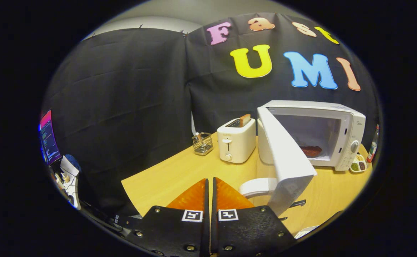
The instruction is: Open the microwave, put the food inside, and close the microwave door.
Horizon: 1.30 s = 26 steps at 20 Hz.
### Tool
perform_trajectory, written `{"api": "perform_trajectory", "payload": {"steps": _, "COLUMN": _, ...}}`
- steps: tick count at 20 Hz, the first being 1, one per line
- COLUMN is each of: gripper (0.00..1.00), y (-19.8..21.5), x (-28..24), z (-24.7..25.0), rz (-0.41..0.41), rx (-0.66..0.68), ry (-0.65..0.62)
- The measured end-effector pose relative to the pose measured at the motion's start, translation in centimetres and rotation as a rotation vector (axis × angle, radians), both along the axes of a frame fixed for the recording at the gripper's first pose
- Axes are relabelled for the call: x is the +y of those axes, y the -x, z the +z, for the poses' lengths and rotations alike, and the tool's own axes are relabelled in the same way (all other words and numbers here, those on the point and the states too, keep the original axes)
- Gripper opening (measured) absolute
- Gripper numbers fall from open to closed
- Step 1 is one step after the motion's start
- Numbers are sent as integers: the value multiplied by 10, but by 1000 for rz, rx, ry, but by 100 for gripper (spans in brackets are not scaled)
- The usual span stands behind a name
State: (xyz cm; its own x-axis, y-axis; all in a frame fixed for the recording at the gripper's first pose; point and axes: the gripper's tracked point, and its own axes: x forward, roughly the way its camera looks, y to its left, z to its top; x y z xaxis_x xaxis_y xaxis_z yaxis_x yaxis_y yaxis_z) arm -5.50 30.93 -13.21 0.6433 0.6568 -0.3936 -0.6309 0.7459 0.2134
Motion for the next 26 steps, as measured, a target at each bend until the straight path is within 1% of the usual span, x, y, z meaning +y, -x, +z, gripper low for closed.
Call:
{"api": "perform_trajectory", "payload": {"steps": 15, "gripper": 2, "y": -73, "x": -106, "z": -13, "rz": -240, "rx": 1, "ry": 58}}
{"api": "perform_trajectory", "payload": {"steps": 26, "gripper": 2, "y": -145, "x": -161, "z": -30, "rz": -418, "rx": 28, "ry": 82}}
